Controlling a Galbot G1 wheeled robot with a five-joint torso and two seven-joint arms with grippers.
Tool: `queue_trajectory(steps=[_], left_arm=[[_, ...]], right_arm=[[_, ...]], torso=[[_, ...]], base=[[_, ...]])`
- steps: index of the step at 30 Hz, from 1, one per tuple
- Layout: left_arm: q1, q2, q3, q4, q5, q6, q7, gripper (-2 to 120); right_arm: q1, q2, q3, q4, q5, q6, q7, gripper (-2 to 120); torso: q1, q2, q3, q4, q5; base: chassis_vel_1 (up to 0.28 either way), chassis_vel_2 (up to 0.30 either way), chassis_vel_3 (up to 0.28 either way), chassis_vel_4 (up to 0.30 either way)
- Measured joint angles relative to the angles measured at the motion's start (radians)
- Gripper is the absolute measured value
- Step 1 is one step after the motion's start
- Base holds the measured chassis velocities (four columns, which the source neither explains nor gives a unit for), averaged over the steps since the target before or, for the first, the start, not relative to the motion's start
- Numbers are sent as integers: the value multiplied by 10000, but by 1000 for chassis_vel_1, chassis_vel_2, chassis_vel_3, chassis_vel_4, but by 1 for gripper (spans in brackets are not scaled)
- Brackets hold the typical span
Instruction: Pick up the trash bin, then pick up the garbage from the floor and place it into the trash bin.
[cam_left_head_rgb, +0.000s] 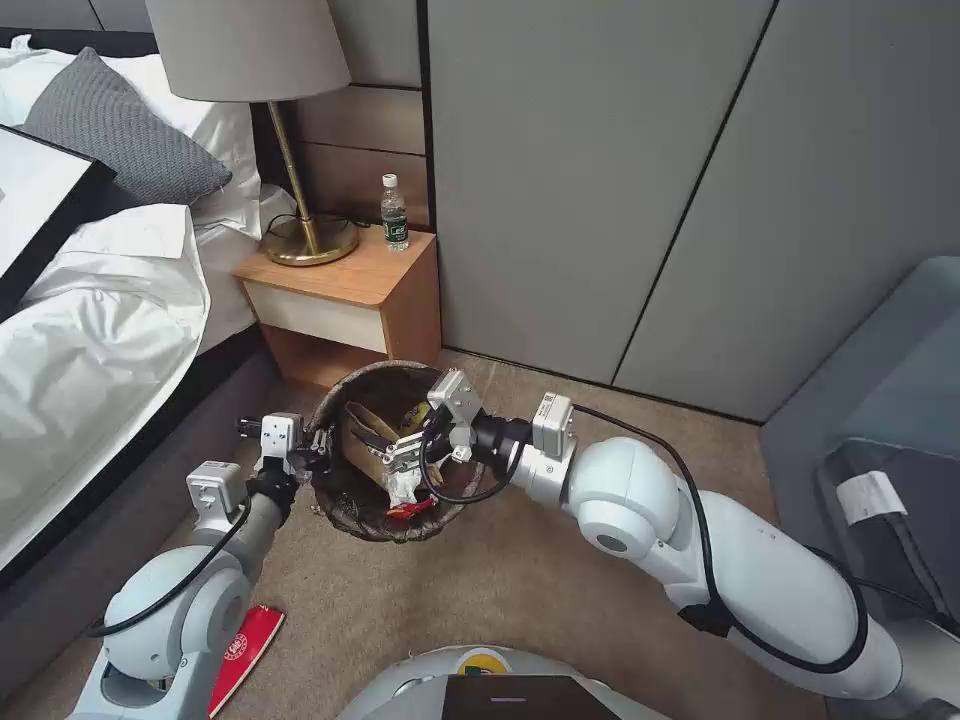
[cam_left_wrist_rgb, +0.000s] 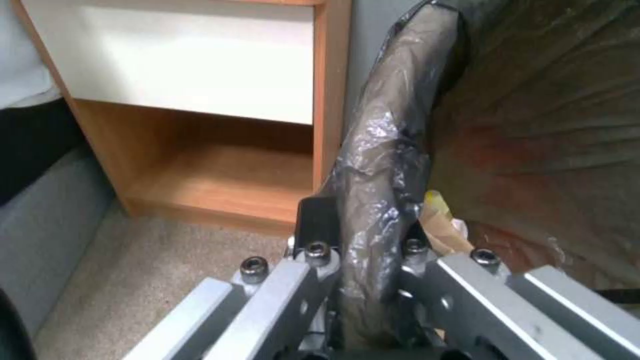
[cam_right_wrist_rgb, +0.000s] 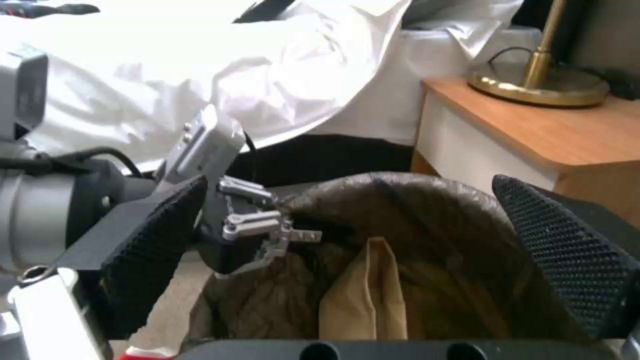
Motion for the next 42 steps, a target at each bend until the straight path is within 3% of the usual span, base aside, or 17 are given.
queue_trajectory(steps=[12,19,23,30,33,34,35,36,42], left_arm=[[-78,31,-40,107,-71,15,-1,2],[-64,0,-130,108,-93,17,-3,2],[-7,-73,-180,35,-93,12,-3,2],[-2,-117,-183,48,-105,5,0,2],[3,-119,-189,49,-105,5,-1,2],[67,-122,-246,29,-108,4,1,2],[87,-121,-259,22,-109,1,4,2],[106,-119,-272,18,-109,-1,3,2],[150,-99,-296,-2,-107,-17,13,2]], right_arm=[[-352,-674,1247,1005,1421,268,445,100],[-1576,-1108,2061,1174,927,998,1444,100],[-2519,-1001,2930,920,90,1814,1344,100],[-4870,-515,5023,842,-1365,2479,643,100],[-5062,-445,5178,844,-1465,2521,605,100],[-6506,169,6312,863,-2483,2845,338,100],[-6836,381,6638,872,-2822,2980,269,100],[-7184,650,6932,871,-3168,3097,253,100],[-8415,1783,7711,875,-4497,3659,199,100]], torso=[[0,0,0,1,0],[0,1,0,-2,1],[0,1,-1,3,2],[0,1,-1,0,1],[0,1,0,-1,1],[0,1,-1,-6,3],[0,1,-1,10,-1],[0,1,-1,-1,0],[0,1,-1,0,0]], base=[[0,0,0,0],[0,0,0,0],[0,0,0,0],[0,0,0,0],[0,0,0,0],[0,0,0,0],[0,0,0,0],[0,0,0,0],[0,0,0,0]])
